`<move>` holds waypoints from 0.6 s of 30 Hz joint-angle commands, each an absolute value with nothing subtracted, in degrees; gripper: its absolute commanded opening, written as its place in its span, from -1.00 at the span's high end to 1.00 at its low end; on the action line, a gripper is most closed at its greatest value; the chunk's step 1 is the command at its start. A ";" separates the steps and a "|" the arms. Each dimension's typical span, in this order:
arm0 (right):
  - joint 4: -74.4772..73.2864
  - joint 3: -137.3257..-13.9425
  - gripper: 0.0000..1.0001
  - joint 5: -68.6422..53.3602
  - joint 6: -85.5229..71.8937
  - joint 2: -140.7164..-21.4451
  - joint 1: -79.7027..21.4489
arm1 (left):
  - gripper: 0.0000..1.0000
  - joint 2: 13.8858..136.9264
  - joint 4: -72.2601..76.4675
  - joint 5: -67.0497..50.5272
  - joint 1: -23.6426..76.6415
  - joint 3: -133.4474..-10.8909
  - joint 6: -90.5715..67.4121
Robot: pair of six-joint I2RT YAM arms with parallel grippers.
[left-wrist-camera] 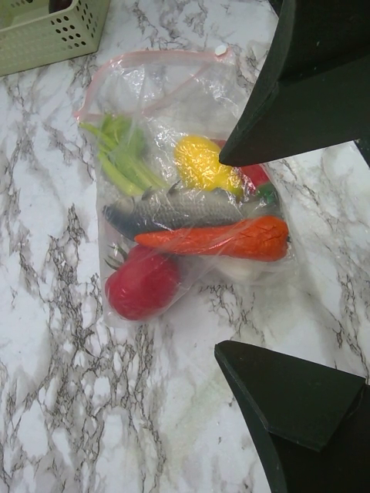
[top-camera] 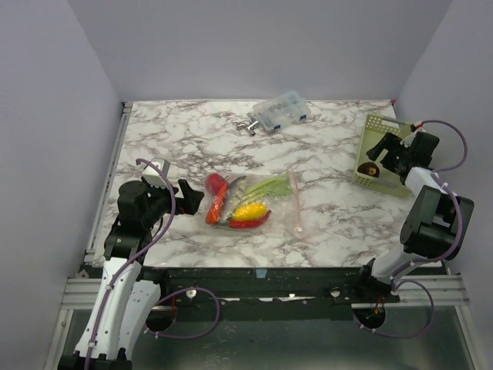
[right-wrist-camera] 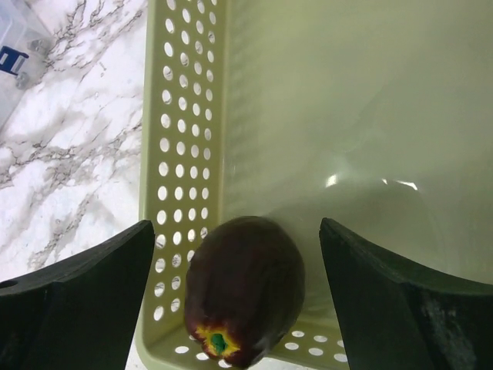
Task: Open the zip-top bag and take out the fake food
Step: Place the fake fruit in the bin.
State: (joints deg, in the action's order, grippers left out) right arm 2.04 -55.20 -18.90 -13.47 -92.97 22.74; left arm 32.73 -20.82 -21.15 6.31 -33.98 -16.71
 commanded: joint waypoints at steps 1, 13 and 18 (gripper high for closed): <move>2.29 -56.83 -0.83 -18.10 -12.50 -92.93 23.20 | -0.97 32.77 -20.58 -22.19 5.91 -34.24 -16.08; 3.48 -54.52 -0.86 -20.02 -10.70 -87.27 23.23 | -0.97 33.08 -20.34 -22.85 5.89 -34.25 -16.08; 4.45 -52.22 -0.87 -24.52 -8.66 -82.48 23.21 | -0.97 33.30 -20.11 -23.44 5.90 -34.19 -16.08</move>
